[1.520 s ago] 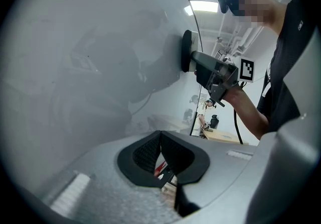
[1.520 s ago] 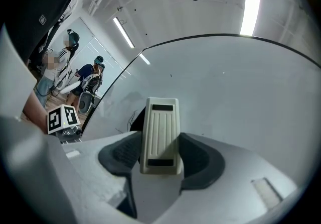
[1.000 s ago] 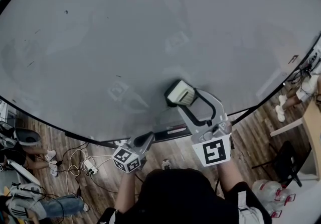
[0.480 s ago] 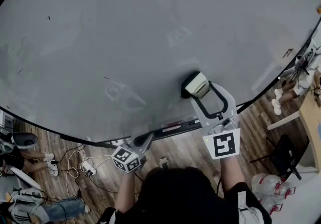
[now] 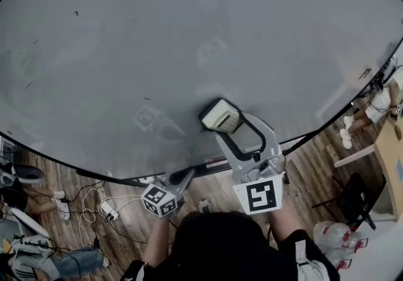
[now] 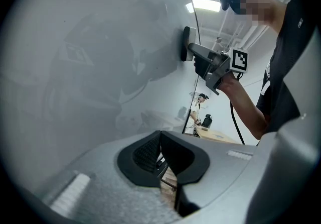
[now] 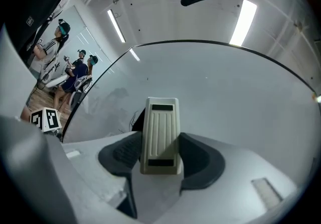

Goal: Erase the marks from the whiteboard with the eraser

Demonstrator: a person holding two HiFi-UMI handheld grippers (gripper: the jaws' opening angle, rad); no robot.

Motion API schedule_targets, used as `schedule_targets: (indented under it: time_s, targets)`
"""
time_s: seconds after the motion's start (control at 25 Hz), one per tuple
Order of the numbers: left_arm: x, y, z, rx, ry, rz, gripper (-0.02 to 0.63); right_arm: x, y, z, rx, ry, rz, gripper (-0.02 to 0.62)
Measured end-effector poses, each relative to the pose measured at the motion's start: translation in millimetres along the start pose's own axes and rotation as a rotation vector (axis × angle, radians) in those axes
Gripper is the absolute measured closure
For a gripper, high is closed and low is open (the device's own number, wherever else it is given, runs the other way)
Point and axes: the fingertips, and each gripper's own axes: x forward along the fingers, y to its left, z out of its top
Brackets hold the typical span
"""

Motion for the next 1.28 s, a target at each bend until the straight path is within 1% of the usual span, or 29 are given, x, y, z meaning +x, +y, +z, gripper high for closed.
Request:
schedule_targets:
  time_s: [0.08,0.24,0.36,0.56,0.8,1.0,1.16,1.28]
  targets:
    - [-5,5,1,0.000,-0.006,0.007,0.595,2,5,6,-0.016,-0.016,-0.004,0.359]
    - [-15,15,-1,-0.002,-0.007,0.021,0.594,4,15,10,0.007,-0.025,0.000,0.359]
    - [-19,20,-1,-0.003,-0.007,0.020,0.594,10,32,16,0.017,-0.039,0.031,0.359]
    - [-27,27,1,0.007,-0.006,0.014,0.595,26,68,28,-0.040,-0.069,0.092,0.359]
    - [-38,36,-1,-0.002,-0.004,0.025,0.595,27,72,29,-0.028,-0.079,0.107,0.359]
    - [-40,40,-1,-0.005,-0.010,0.018,0.595,27,57,21,-0.046,-0.054,0.069,0.359]
    - [-37,27,2,0.001,-0.012,0.007,0.595,10,17,10,-0.048,-0.025,-0.006,0.359]
    - [-35,10,1,0.004,-0.013,-0.003,0.595,-9,-12,2,-0.003,-0.025,-0.064,0.359]
